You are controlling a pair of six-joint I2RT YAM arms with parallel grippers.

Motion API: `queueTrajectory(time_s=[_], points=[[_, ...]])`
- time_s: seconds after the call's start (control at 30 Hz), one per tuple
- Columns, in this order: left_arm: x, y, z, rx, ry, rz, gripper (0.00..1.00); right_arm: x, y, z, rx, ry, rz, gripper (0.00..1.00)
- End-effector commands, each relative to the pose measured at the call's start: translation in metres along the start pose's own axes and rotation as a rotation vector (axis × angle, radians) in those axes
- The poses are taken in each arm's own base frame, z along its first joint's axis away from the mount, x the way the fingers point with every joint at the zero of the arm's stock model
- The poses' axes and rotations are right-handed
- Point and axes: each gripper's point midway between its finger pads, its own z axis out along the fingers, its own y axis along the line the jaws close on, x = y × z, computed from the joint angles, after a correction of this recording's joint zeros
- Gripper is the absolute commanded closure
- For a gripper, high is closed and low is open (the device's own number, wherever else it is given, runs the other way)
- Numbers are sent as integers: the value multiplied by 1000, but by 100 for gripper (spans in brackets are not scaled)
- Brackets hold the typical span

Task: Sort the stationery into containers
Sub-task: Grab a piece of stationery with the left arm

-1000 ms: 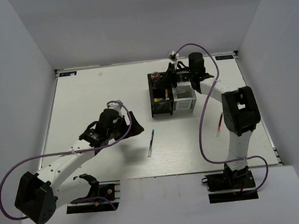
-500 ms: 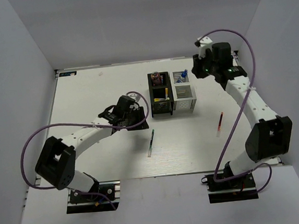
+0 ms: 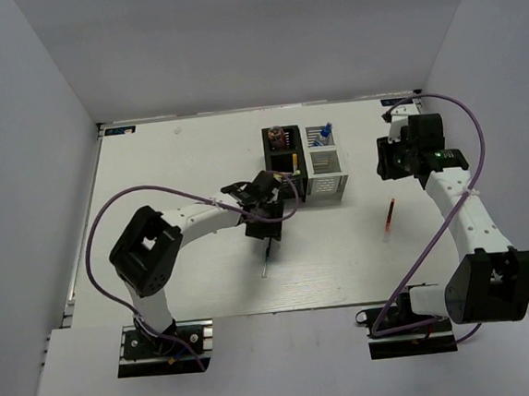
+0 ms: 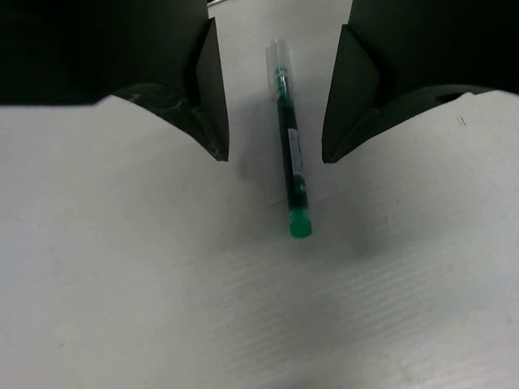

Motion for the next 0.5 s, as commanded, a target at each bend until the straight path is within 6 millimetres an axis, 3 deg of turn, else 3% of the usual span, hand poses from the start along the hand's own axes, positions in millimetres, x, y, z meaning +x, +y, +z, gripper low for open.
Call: queueTrajectory(time_s=[0.0,0.2,0.47], points=[[-6,4,-3,-126,-3,27,41,4,-5,-11,1,-16,36,59],[10,15,13,-233,55,42,52,7,-9,-14,-9,-24,73,59],[27,27,11,-267,54,26,55,14,-11,-10,-22,-13,104,59]])
